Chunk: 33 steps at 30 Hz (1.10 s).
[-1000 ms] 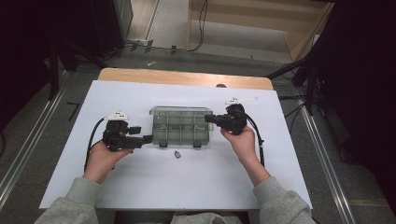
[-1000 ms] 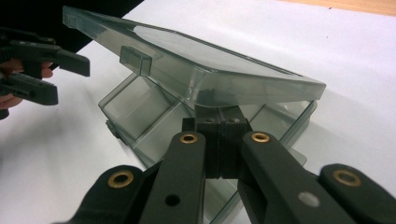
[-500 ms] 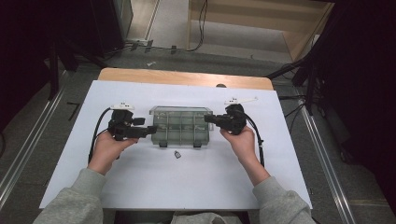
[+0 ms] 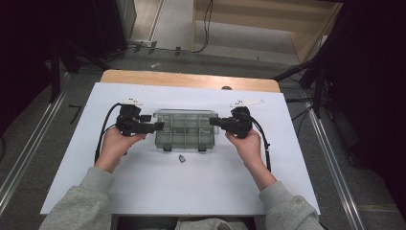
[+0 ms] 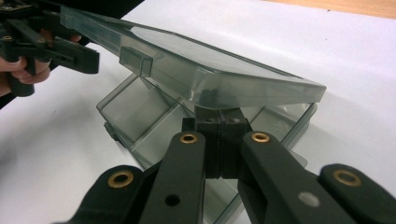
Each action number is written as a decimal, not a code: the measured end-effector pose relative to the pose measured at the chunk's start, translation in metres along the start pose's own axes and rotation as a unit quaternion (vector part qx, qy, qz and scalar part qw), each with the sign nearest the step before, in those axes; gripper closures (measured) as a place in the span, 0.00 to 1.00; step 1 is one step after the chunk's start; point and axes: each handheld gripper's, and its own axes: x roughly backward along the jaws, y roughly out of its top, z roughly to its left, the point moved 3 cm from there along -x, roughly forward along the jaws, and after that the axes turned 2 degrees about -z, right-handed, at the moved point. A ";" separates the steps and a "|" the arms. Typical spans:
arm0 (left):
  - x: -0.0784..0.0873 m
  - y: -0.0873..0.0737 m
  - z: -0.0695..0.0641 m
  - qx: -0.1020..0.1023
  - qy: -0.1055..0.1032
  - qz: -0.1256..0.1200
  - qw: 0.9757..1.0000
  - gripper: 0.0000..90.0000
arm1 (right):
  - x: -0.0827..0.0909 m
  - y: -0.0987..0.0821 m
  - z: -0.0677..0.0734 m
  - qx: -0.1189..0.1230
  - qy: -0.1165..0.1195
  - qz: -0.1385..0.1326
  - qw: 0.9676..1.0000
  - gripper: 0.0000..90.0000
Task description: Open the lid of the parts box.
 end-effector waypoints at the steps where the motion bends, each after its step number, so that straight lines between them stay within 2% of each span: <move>1: -0.002 0.001 0.001 0.004 -0.004 -0.003 1.000 0.32 | 0.000 0.000 0.000 0.000 0.000 0.000 1.000 0.97; 3: -0.005 0.003 0.004 0.008 -0.003 -0.003 1.000 0.32 | 0.000 0.000 0.000 -0.001 0.000 -0.001 1.000 0.97; 7: -0.009 0.005 0.009 -0.003 0.020 0.002 1.000 0.33 | 0.000 0.000 0.000 -0.001 -0.001 -0.001 1.000 0.97; 8: -0.010 0.006 0.012 0.004 0.019 -0.008 1.000 0.36 | 0.000 0.000 0.000 -0.002 -0.001 -0.002 1.000 0.97; 12: -0.012 0.006 0.014 0.004 0.017 -0.014 1.000 0.39 | 0.000 0.000 0.000 -0.002 -0.002 -0.002 1.000 0.97; 16: -0.013 0.006 0.014 -0.007 0.029 -0.017 0.999 0.48 | 0.000 0.000 0.000 -0.002 -0.002 -0.002 1.000 0.96; 17: -0.013 0.006 0.013 -0.003 0.027 -0.019 0.999 0.54 | 0.000 -0.001 0.000 -0.002 -0.001 -0.001 1.000 0.96; 21: -0.012 0.007 0.012 -0.011 0.039 -0.022 0.999 0.62 | 0.000 -0.002 0.000 -0.002 -0.002 -0.002 1.000 0.95; 23: -0.011 0.007 0.012 -0.010 0.033 -0.024 0.999 0.67 | 0.001 -0.002 0.000 -0.003 -0.001 -0.002 1.000 0.93; 29: -0.010 0.009 0.011 -0.012 0.033 -0.031 0.999 0.69 | 0.002 -0.007 -0.002 -0.002 0.002 0.005 1.000 0.89; 30: -0.010 0.009 0.011 -0.011 0.033 -0.032 0.999 0.69 | 0.002 -0.009 -0.002 0.007 -0.007 0.009 1.000 0.88; 33: -0.010 0.009 0.011 -0.010 0.033 -0.034 0.999 0.69 | 0.002 -0.013 -0.003 0.011 -0.019 0.014 1.000 0.85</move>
